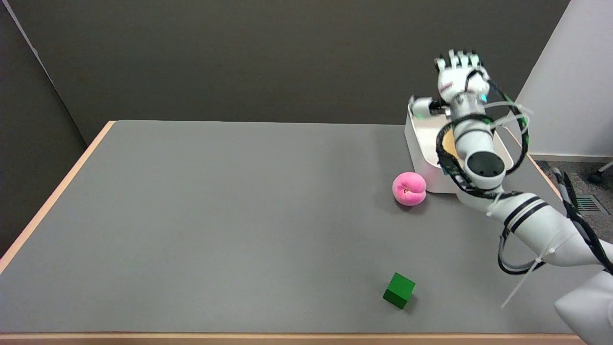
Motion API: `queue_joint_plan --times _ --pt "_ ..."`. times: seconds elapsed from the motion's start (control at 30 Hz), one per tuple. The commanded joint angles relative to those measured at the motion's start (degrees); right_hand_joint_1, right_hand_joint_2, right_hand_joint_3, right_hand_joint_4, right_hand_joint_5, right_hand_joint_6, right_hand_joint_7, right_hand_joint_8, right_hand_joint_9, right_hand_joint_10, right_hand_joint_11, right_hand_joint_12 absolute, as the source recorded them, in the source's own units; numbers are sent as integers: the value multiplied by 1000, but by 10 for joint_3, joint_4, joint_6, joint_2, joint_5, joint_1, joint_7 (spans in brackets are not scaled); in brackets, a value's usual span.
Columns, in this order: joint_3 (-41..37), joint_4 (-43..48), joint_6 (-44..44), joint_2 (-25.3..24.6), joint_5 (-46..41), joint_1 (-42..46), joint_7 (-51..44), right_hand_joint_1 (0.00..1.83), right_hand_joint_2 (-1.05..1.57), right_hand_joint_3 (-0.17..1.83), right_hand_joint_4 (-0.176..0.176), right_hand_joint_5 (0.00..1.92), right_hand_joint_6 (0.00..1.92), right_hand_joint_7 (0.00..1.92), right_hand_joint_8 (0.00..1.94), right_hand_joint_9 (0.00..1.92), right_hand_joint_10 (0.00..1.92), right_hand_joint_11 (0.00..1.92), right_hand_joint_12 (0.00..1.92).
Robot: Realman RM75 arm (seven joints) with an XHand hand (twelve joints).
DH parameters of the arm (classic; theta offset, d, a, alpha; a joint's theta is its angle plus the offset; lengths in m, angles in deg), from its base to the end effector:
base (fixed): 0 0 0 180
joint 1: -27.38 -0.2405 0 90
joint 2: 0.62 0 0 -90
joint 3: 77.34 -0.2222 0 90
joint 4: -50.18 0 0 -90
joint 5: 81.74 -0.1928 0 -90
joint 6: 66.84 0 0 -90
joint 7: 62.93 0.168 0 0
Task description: Place the yellow cup into the white box.
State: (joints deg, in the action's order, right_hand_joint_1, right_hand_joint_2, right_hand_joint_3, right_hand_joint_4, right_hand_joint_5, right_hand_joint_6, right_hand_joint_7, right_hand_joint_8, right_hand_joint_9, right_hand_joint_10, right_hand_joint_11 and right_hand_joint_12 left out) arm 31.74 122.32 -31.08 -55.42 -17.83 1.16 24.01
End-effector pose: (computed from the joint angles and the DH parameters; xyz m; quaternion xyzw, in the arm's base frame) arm -0.1366 -0.4155 0.4384 0.4832 0.1196 -0.0662 0.8648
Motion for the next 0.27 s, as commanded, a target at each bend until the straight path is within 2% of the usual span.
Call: queue_joint_plan --times 0.03,0.13,0.17,0.2,0.27 --pt "113 195 -17 -22 65 -118 -4 344 677 1014 68 72 390 -1 172 3 239 -1 388" --pt "198 207 -13 -42 79 -131 -4 319 705 934 68 93 361 15 186 7 341 -1 412" --pt "210 209 -15 -50 84 -129 -3 457 667 1001 68 90 401 79 76 37 294 -1 385" --pt "230 211 -21 -68 98 -120 1 510 655 1022 69 93 416 110 37 51 286 -1 383" --pt "252 211 -55 -110 134 -90 26 281 741 879 75 128 349 52 235 15 420 -1 494"
